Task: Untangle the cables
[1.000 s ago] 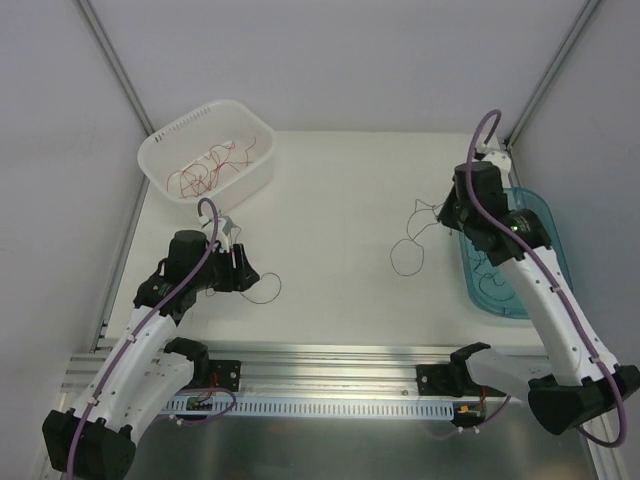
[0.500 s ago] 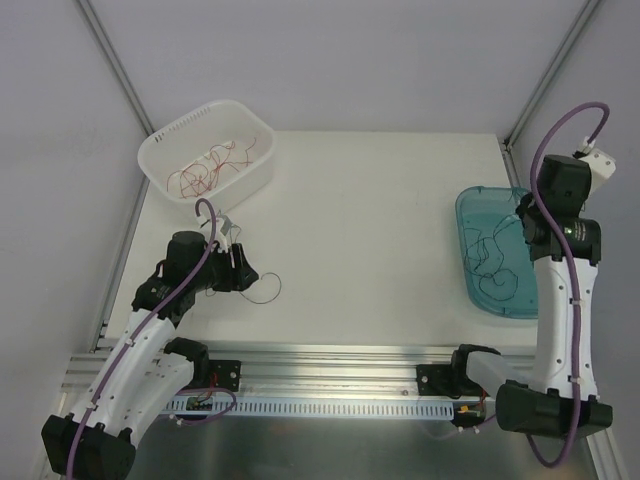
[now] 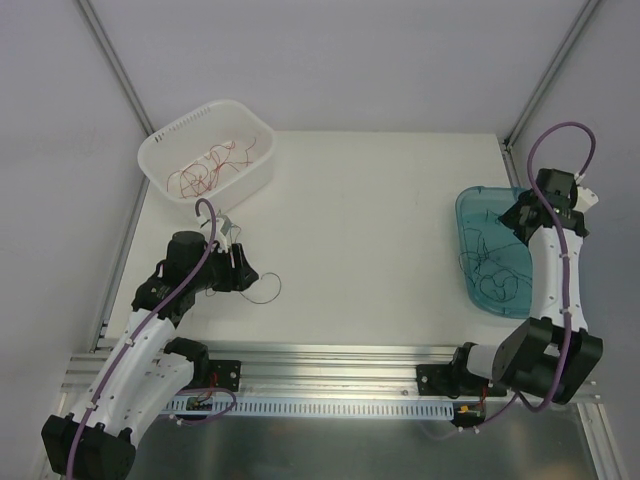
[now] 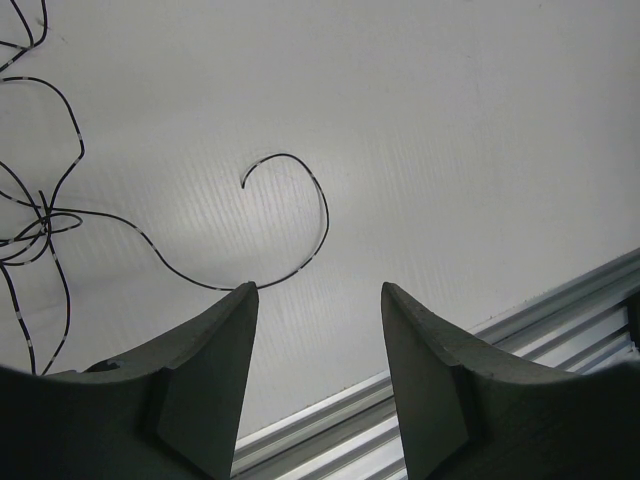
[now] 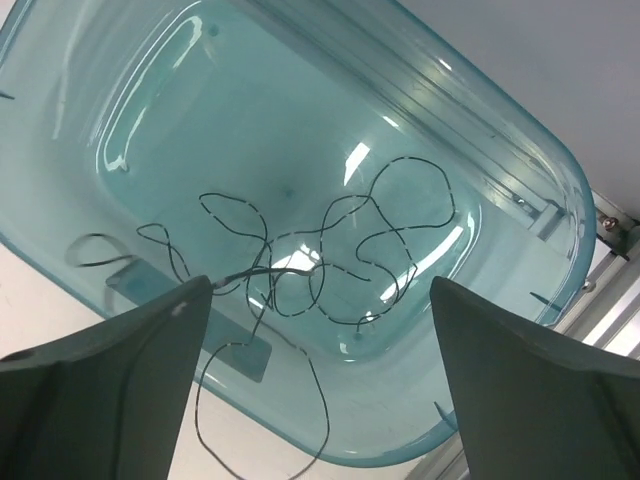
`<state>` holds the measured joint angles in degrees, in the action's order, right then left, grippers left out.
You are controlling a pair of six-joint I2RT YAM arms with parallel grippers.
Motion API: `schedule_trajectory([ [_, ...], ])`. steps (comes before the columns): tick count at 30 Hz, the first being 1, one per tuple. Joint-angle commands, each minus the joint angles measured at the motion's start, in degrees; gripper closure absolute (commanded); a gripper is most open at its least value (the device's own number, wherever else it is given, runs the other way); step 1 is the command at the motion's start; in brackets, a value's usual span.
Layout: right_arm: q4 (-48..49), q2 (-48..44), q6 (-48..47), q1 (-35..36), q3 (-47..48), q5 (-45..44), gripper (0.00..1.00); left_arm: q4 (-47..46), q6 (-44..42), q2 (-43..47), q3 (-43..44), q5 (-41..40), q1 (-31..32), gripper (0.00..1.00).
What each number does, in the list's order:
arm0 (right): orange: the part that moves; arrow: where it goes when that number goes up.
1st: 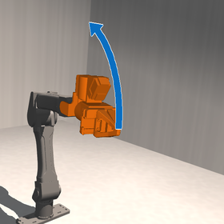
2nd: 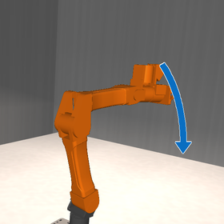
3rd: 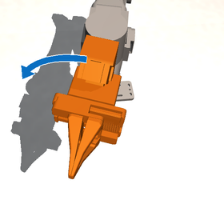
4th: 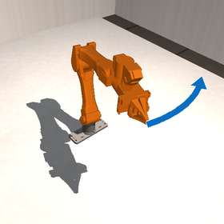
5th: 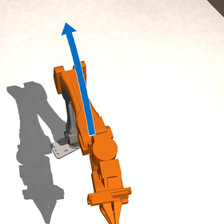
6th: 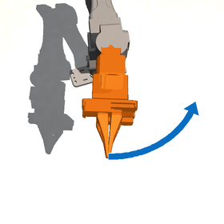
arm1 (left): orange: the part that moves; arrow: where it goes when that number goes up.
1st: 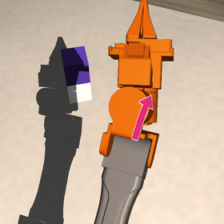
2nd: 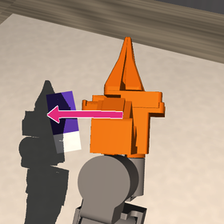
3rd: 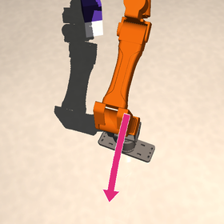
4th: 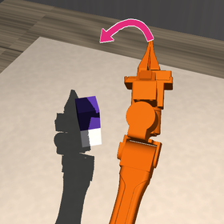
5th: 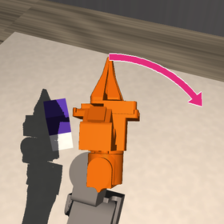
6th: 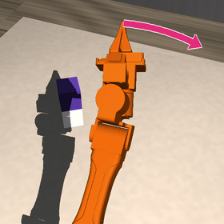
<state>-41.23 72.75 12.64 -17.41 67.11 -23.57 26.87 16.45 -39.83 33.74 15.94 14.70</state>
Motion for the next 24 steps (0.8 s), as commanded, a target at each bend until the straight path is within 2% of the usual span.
schedule_trajectory([
  [1,-1.30,-3.75,1.33,-0.26,2.41,2.83,0.00,-0.07,-0.63,0.11,0.89,-0.04,0.42,0.47],
  [11,-3.15,-12.72,-3.06,3.52,1.89,20.66,0.00,0.20,0.08,-1.12,0.72,-1.53,0.33,0.47],
  [15,-4.82,-15.70,-3.42,6.07,-0.57,15.77,0.00,0.37,0.34,-1.74,0.72,-1.71,0.33,0.47],
  [16,-5.17,-16.32,-2.72,6.07,-1.97,13.40,0.00,0.46,0.43,-1.91,0.72,-1.79,0.33,0.47],
  [17,-6.13,-17.28,-1.93,5.98,-2.59,6.76,0.01,0.37,0.43,-1.91,0.72,-1.88,0.33,0.47],
  [20,-6.32,-17.56,0.62,3.27,-3.74,-1.11,0.00,0.55,0.52,-2.00,0.63,-1.97,0.33,0.47],
  [22,-5.97,-15.98,2.38,-4.62,-3.74,3.06,0.01,0.46,0.60,-2.18,0.54,-1.97,0.33,0.47],
  [23,-5.44,-15.19,3.78,-7.61,-3.22,10.66,0.00,0.63,0.69,-2.09,0.54,-2.14,0.33,0.47],
  [24,-5.26,-13.44,4.31,-11.38,-2.52,13.44,0.00,0.64,0.69,-2.18,0.54,-2.15,0.33,0.47],
])
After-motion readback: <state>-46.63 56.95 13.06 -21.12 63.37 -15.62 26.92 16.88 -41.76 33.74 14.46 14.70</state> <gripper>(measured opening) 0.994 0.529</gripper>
